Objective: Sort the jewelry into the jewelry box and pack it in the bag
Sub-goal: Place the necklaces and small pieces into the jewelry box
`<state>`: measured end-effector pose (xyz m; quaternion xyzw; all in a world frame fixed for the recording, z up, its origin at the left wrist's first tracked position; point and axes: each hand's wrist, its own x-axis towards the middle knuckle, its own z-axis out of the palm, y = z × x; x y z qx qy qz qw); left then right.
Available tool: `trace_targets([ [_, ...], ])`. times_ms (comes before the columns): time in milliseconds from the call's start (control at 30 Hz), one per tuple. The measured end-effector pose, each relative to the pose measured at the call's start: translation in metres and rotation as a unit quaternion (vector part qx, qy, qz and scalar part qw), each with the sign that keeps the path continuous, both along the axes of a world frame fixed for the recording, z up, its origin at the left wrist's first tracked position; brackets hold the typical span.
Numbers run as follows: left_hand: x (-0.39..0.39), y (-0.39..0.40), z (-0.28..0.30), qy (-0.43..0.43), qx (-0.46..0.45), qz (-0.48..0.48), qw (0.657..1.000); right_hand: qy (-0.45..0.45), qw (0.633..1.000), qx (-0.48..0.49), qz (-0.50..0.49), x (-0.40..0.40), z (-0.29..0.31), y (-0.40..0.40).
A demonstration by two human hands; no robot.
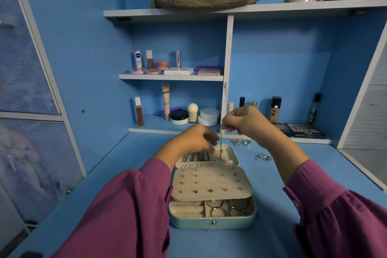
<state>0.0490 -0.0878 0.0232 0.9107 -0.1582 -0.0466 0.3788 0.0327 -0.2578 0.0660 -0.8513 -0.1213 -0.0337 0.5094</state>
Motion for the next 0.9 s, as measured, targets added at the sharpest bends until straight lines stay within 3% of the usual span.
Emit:
trace_targets([
  [100,-0.004,0.0,0.003,-0.015,-0.138,-0.005,0.99,0.024,0.999,-0.021,0.018,0.003,-0.011,-0.001],
  [167,-0.004,0.0,0.002,-0.025,-0.166,-0.001,0.986,0.031,0.998,-0.038,0.025,0.005,-0.017,-0.002],
  [433,0.0,0.004,-0.007,-0.023,-0.145,0.05,0.988,0.034,0.994,-0.096,0.027,0.012,-0.034,-0.003],
  [667,0.0,0.001,-0.008,-0.031,-0.091,0.067,0.993,0.051,0.998,0.022,0.038,0.012,-0.047,0.002],
  [900,0.006,-0.001,-0.008,-0.04,-0.015,0.071,0.997,0.009,1.0,-0.026,-0.015,0.021,-0.057,0.001],
])
